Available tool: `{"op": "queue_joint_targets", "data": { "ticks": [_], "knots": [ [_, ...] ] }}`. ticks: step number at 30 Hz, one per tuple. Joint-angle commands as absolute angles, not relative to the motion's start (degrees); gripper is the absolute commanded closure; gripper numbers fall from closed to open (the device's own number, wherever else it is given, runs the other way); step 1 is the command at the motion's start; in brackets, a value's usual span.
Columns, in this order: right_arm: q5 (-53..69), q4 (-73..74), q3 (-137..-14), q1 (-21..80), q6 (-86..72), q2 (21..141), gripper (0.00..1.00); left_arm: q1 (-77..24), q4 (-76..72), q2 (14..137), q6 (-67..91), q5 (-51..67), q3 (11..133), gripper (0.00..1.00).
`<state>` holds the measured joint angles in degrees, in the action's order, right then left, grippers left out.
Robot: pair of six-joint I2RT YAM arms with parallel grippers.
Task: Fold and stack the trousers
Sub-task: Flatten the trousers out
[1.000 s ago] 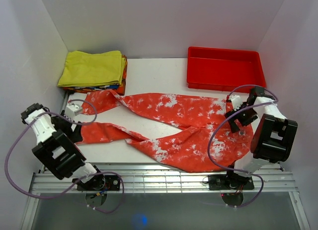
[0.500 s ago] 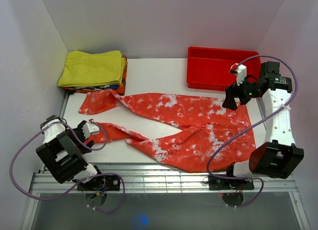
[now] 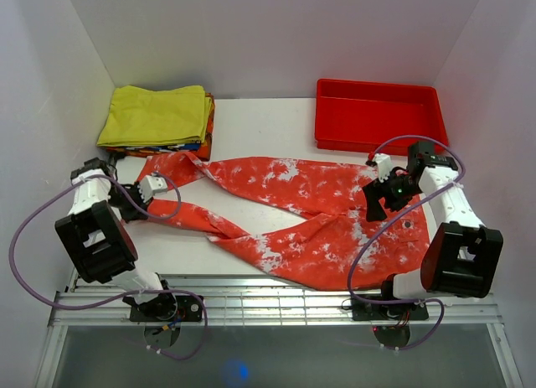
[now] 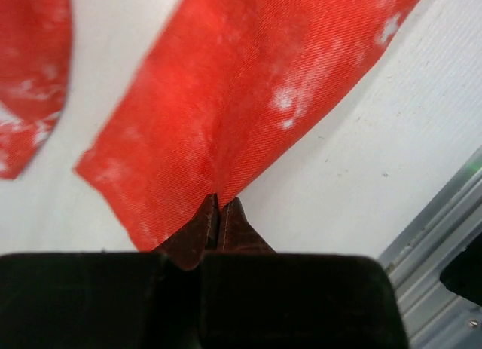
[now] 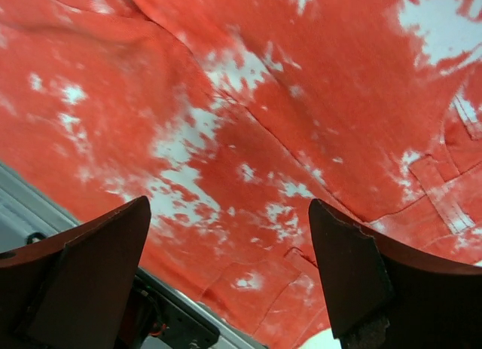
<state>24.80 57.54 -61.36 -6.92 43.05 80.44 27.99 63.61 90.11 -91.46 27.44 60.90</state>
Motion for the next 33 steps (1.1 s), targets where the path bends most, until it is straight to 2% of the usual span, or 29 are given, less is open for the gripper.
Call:
{"op": "queue_joint_targets", "data": {
  "ticks": [1,4,11,15,18,19,22,23,25,26,27,28,33],
  "knots": [
    [17.9,49.0,-59.4,-6.9,44.6,81.5,0.09,28.4,80.0,87.3,-86.1,28.0,69.7,1.00],
    [13.5,46.5,-57.6,-6.9,45.1,84.0,0.08,28.5,80.5,85.5,-78.5,22.1,73.7,1.00],
    [5.5,38.9,-54.9,-6.9,46.8,88.0,0.08,28.9,80.6,85.0,-71.1,6.0,67.0,1.00],
    [5.3,38.2,-55.4,-6.9,47.0,88.3,0.08,28.9,80.5,96.6,-61.3,8.9,72.7,1.00],
    [4.3,38.1,-55.1,-6.9,47.8,88.0,0.08,28.9,80.4,109.8,-52.6,18.5,88.0,1.00],
    [4.0,38.0,-54.8,-6.9,48.2,87.9,0.08,28.7,80.3,112.9,-50.8,20.6,95.8,0.96],
    [3.2,37.8,-54.1,-7.0,49.6,87.4,0.08,28.0,80.4,125.2,-42.8,24.2,108.3,0.75],
    [2.9,37.7,-54.1,-7.0,49.7,87.3,0.08,28.0,80.4,129.2,-41.6,25.0,110.4,0.63],
    [2.5,38.1,-54.2,-7.1,49.7,87.0,0.08,28.1,80.1,131.1,-40.9,26.0,114.5,0.45],
    [2.7,38.8,-54.4,-7.1,49.9,86.5,0.08,28.2,80.3,131.1,-41.7,26.4,115.0,0.16],
    [4.6,39.8,-54.8,-7.1,50.4,85.9,0.08,28.3,80.1,130.1,-42.9,26.4,114.8,0.14],
    [5.9,41.0,-55.1,-7.1,52.2,85.2,0.07,28.5,79.6,128.7,-44.2,26.3,114.1,0.02],
    [19.2,52.7,-59.3,-4.7,55.5,77.7,0.03,31.7,75.7,115.7,-55.9,25.1,104.0,0.02]
  ]
}}
